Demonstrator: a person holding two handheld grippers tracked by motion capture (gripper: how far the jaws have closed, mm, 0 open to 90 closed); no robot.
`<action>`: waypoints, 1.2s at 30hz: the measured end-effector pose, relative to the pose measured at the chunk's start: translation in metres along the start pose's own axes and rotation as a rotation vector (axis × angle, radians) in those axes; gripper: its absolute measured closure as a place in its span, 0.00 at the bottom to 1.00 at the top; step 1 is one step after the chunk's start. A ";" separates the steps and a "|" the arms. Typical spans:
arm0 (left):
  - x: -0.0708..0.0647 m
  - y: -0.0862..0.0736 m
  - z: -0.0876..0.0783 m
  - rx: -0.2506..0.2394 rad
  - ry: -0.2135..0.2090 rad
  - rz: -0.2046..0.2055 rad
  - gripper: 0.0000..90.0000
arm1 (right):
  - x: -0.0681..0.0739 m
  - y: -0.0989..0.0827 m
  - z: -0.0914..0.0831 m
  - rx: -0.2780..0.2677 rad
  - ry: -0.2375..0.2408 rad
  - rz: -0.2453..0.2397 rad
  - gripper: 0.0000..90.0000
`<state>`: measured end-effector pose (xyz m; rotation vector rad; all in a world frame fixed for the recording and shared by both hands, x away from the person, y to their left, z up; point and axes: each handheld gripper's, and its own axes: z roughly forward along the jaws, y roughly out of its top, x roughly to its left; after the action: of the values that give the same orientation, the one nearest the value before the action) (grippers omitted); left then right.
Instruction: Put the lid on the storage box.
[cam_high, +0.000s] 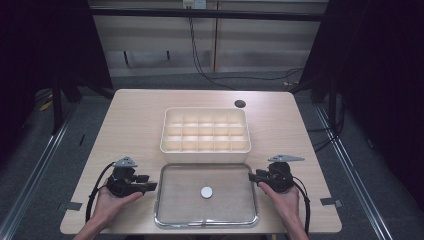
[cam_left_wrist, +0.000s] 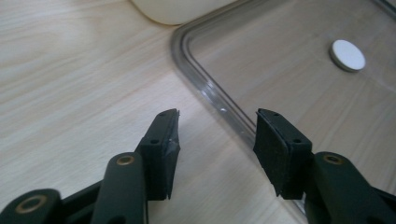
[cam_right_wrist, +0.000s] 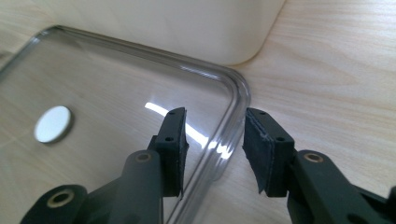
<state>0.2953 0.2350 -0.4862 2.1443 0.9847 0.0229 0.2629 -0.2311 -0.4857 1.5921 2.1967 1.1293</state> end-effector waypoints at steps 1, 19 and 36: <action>-0.001 -0.001 0.004 0.013 0.002 0.006 0.57 | 0.000 -0.001 0.002 0.005 -0.001 -0.003 0.67; -0.020 0.004 0.020 0.038 -0.018 0.035 0.59 | 0.009 -0.005 0.014 0.048 -0.036 -0.049 0.63; -0.019 0.002 0.020 0.028 -0.014 0.044 0.60 | -0.010 -0.012 0.012 -0.027 0.111 0.273 0.62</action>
<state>0.2892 0.2089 -0.4932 2.1886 0.9347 0.0157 0.2648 -0.2362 -0.5044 1.9037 2.0631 1.3445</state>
